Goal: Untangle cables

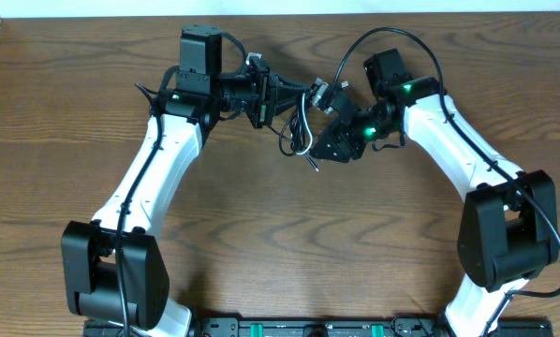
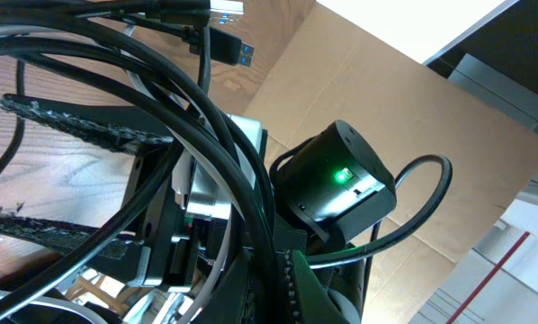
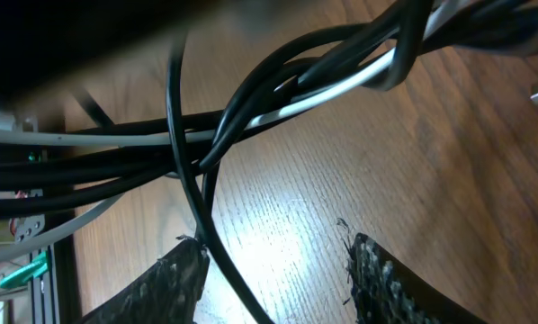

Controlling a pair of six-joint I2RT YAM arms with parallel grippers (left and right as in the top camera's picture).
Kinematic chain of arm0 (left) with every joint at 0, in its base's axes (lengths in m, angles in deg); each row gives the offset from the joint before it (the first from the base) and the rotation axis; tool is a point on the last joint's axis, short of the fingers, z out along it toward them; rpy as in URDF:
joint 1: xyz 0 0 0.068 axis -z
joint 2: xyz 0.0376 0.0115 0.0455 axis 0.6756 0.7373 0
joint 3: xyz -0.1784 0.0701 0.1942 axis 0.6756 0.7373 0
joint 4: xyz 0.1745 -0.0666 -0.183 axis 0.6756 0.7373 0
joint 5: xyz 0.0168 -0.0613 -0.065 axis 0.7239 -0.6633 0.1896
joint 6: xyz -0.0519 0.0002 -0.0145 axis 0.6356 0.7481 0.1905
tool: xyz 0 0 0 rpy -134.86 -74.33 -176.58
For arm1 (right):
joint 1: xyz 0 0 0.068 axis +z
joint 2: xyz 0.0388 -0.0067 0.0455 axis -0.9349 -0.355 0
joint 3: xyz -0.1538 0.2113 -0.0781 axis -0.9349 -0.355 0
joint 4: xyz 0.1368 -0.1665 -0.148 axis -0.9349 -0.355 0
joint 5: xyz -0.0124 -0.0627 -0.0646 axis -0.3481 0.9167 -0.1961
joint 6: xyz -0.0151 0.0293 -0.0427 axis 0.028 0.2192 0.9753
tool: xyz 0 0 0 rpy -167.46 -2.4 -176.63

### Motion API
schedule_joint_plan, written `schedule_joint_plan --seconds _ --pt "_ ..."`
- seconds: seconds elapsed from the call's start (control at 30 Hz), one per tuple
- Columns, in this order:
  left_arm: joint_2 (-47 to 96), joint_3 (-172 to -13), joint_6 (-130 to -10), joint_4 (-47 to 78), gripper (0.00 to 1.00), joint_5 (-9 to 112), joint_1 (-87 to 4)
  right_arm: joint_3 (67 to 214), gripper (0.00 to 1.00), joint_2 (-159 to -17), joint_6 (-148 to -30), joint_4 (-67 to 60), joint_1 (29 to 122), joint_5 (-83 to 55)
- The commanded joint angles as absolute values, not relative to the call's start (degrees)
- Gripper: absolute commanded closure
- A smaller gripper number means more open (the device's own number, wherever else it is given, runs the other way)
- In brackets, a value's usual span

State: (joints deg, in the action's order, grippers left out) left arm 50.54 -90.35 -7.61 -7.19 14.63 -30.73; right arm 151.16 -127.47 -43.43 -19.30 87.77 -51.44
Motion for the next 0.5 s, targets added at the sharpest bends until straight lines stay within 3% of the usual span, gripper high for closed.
schedule_joint_plan --seconds 0.0,0.33,0.47 --pt "50.98 -90.28 -7.43 -7.65 0.93 13.27 -30.97 151.49 0.52 -127.95 -45.73 -19.19 88.85 -53.08" --pt "50.98 -90.28 -7.48 -7.60 0.93 13.23 -30.97 151.44 0.64 -127.97 -45.79 -18.93 89.78 -50.87" --pt "50.98 -90.28 -7.52 -7.60 0.93 13.25 -30.97 151.46 0.79 -127.95 -47.85 -18.55 88.56 -50.19"
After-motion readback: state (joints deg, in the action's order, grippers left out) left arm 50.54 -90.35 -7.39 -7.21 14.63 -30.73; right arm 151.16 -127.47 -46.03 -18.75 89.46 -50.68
